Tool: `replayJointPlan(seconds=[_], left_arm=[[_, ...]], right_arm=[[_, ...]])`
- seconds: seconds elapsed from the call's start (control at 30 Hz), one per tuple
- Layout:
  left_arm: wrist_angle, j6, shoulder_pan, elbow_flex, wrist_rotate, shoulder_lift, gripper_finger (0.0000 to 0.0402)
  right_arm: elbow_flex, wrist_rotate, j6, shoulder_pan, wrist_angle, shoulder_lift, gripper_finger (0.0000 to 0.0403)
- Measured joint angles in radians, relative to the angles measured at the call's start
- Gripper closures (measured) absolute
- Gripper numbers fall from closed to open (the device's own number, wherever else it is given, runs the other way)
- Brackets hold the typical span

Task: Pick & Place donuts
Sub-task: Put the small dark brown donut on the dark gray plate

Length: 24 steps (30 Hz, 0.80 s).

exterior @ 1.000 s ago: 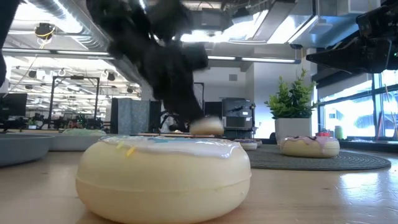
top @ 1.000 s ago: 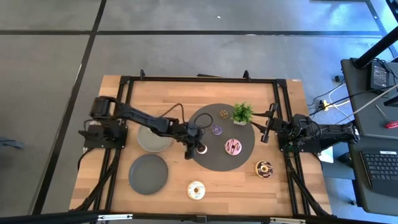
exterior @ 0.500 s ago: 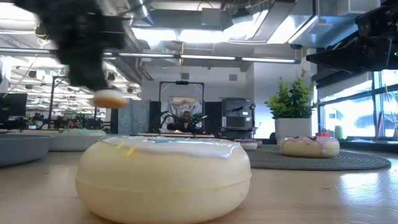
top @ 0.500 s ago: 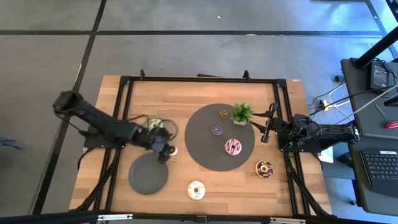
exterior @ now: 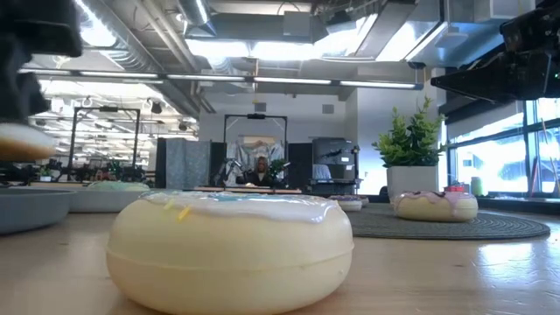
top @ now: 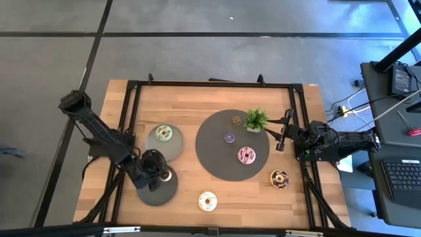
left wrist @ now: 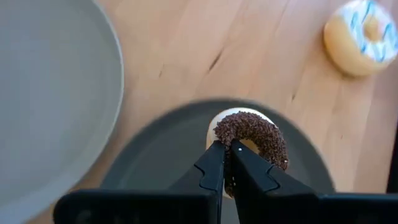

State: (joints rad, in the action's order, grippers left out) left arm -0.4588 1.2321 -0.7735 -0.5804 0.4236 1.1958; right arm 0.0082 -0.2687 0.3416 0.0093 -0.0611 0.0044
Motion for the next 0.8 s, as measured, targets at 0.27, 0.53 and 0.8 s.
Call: replayJointPlan(seconds=[0.27, 0.53, 0.8], left_arm=[[-0.090, 0.147, -0.091, 0.000, -0.029, 0.072, 0.0384], [-0.089, 0.145, -0.108, 0.000, -0.025, 0.101, 0.0384], [-0.088, 0.144, -0.108, 0.000, -0.021, 0.101, 0.0381]], right_arm=[[0.000, 0.000, -0.021, 0.000, 0.000, 0.000, 0.0234], [0.000, 0.000, -0.018, 0.000, 0.000, 0.000, 0.0234], [0.000, 0.000, 0.044, 0.000, 0.000, 0.000, 0.0234]])
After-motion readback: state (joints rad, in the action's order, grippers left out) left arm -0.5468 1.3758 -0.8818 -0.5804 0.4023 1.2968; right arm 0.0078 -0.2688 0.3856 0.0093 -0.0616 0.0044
